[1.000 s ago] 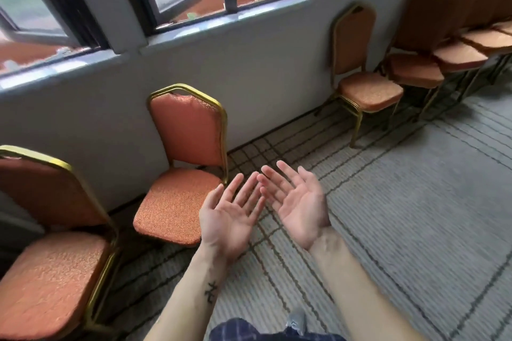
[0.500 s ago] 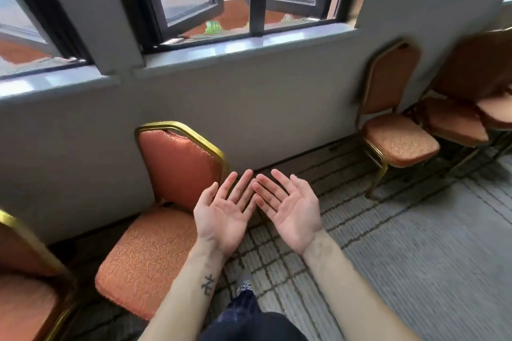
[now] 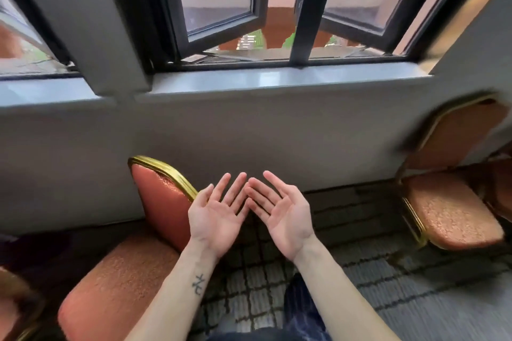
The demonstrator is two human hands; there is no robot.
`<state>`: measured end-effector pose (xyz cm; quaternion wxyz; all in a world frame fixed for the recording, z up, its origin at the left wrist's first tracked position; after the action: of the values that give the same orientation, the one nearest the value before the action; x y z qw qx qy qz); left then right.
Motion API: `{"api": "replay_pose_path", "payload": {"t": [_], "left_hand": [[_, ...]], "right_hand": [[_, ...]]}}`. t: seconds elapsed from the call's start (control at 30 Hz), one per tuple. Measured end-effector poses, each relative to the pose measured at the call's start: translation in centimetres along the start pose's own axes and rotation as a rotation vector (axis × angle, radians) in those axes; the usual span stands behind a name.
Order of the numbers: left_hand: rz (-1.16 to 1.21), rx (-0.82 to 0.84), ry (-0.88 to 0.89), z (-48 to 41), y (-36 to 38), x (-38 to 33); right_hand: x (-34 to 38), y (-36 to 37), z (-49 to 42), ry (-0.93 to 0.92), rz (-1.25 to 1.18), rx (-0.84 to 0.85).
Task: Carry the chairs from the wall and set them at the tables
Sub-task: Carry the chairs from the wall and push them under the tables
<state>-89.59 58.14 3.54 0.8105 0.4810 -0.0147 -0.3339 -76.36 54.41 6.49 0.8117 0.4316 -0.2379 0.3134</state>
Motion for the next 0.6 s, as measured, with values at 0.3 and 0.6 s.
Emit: {"api": "replay_pose_path", "payload": {"t": [0.3, 0.6], "left_hand": [[0.216, -0.184, 0.354, -10.3, 5.8, -0.8], [0.373, -0.308, 0.68, -9.1, 6.1, -4.8]], "right_hand": [[7.9, 2.2, -14.2, 0.327, 0.104, 0.269], [6.5, 9.1, -18.3, 0.529, 0.339, 0.556]]}}
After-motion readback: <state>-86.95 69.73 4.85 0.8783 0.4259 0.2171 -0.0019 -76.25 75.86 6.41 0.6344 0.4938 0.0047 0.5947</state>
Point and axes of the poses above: each hand's wrist, its own z-axis away from the middle knuckle, its own y-axis out of the palm, x = y × z, the point moved 5 cm from there along -z, towards the middle knuckle, and after that the axes turned 3 degrees about z, right-handed, at the moved point
